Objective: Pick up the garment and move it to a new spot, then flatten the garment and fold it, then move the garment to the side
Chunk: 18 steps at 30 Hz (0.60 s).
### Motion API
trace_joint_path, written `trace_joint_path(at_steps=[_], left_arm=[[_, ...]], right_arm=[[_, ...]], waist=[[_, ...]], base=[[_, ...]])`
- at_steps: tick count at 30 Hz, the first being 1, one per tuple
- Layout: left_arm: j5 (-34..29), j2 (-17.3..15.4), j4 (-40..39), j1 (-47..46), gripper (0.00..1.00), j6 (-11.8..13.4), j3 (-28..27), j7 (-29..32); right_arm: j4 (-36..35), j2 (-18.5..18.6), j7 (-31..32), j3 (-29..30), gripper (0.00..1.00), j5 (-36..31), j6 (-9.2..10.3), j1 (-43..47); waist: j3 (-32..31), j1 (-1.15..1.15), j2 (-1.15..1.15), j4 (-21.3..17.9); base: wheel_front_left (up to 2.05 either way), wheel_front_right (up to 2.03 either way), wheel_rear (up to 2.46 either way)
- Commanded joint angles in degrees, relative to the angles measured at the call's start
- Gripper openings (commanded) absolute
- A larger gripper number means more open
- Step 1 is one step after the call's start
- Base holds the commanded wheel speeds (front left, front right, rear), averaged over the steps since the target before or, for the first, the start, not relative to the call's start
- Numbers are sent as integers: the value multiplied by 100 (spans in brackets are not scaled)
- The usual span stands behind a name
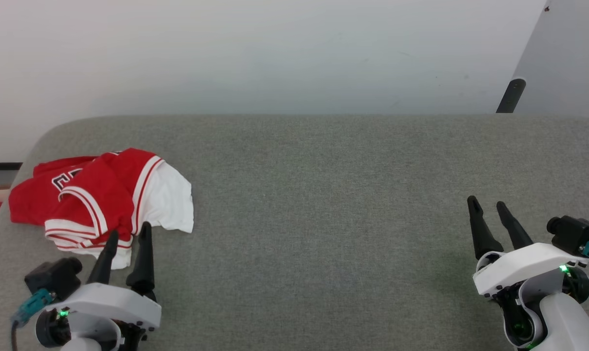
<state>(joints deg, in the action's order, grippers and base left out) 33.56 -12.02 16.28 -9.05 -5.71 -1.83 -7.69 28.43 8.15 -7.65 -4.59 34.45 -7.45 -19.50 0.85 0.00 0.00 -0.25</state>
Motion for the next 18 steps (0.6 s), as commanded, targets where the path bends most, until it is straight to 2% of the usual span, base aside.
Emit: trace_joint_path(at_steps=[1, 9, 18], left_arm=[[-215, -48, -64, -24, 100, 13, 5, -60], [-690, -55, -20, -23, 100, -8, 11, -178], [-1063, -65, 135, -10, 100, -96, 8, -304]], right_arm=[[-27, -9, -64, 49, 100, -273, -3, -156], [7, -75, -182, 176, 100, -949, -3, -175], [102, -141, -311, 264, 100, -1405, -4, -198]], waist=[[-5, 0, 0, -2], [-32, 0, 0, -7], [-54, 0, 0, -26]], base=[[0, 0, 0], [0, 0, 0], [0, 0, 0]])
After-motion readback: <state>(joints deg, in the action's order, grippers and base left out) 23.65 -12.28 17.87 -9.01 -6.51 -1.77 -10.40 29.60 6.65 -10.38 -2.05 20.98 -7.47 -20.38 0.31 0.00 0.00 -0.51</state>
